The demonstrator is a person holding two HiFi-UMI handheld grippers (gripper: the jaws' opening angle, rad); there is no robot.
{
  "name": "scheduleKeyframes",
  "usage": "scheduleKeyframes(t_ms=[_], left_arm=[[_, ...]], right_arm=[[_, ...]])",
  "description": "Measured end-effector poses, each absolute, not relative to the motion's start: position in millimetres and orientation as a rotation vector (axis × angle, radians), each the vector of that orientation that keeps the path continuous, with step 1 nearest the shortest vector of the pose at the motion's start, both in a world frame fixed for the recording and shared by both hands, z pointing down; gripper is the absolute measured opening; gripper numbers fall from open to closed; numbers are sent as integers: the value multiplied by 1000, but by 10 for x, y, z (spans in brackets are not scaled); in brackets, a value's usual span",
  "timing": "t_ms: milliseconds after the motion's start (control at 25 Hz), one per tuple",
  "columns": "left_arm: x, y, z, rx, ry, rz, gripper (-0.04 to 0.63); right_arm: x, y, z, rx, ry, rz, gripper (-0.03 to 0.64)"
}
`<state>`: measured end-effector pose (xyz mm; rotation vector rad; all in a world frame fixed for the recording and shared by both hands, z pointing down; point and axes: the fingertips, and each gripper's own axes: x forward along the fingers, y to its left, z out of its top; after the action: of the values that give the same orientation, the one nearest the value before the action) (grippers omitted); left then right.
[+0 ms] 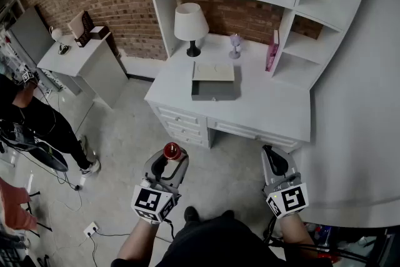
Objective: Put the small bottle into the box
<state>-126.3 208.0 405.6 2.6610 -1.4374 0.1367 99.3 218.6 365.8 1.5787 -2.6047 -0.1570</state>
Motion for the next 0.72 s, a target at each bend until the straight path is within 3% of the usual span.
scheduleKeyframes(t_ms=[480, 720], left_arm=[[-1031, 2144, 4018, 2646, -1454, 146, 204], [-857, 2275, 4010, 2590, -1503, 157, 204]], right_arm=[[1345, 2269, 3645, 1614, -2621, -135, -8], [1645, 2326, 3662, 1622, -2644, -111, 49]])
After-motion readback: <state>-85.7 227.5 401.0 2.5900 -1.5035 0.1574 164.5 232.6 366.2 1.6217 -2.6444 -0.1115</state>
